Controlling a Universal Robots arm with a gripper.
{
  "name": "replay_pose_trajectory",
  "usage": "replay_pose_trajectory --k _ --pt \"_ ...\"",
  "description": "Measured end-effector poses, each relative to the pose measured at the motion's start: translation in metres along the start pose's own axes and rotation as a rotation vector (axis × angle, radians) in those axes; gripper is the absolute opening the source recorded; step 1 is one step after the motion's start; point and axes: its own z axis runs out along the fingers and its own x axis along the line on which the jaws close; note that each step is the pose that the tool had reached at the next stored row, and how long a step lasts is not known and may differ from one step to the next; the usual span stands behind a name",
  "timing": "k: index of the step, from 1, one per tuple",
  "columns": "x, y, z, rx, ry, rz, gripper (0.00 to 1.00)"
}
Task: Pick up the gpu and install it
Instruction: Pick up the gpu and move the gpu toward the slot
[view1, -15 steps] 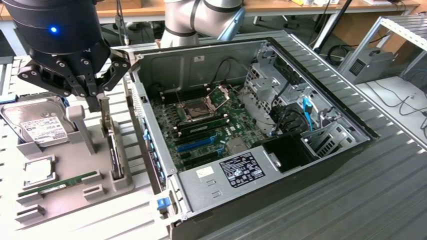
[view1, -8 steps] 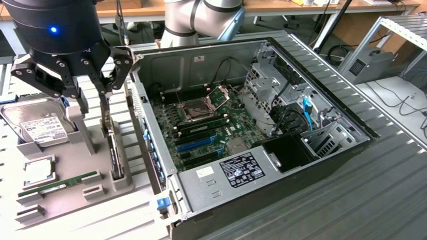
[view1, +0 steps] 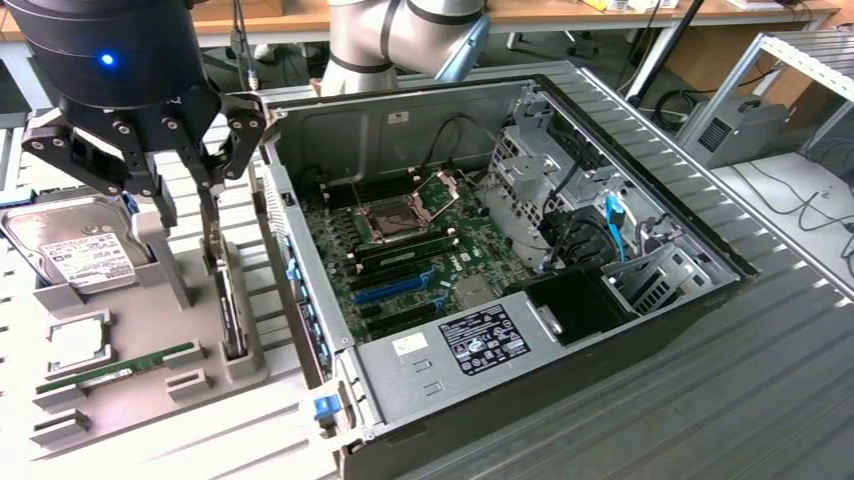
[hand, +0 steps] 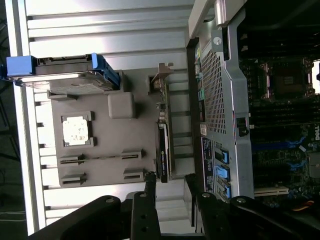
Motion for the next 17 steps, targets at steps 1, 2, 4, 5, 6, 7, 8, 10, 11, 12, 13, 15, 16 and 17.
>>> replay_pose_trajectory --k 1,2,4,5,6,7,8,10,11,12,13,15,16,17 --pt "0.0 0.0 0.0 0.0 0.0 0.0 0.36" --pt "0.0 0.0 0.0 0.0 0.0 0.0 0.36" --pt "0.0 -0.0001 0.0014 -0.0001 -0.0001 0.0 0.36" --pt "0.0 -0.0002 0.0026 -0.0002 -0.0001 0.0 0.36" --pt "0.0 -0.0002 0.0039 -0.0001 -0.0001 0.0 0.36" --pt "0.0 -0.0002 0.0054 0.0 0.0 0.0 0.36" --pt "0.0 -0.0003 0.007 -0.0001 0.0 0.0 0.36" --pt "0.0 -0.0005 0.0106 -0.0001 0.0 0.0 0.36" --pt "0.0 -0.0005 0.0119 0.0 0.0 0.0 0.36" --pt "0.0 -0.0006 0.0131 0.0 0.0 0.0 0.36" --pt "0.0 -0.0006 0.014 0.0001 0.0001 0.0 0.36" --pt "0.0 -0.0008 0.0174 0.0 0.0 0.0 0.36" --pt "0.0 -0.0009 0.019 0.0 0.0 0.0 0.36" --pt "0.001 -0.001 0.0214 -0.0001 0.0 0.0 0.36"
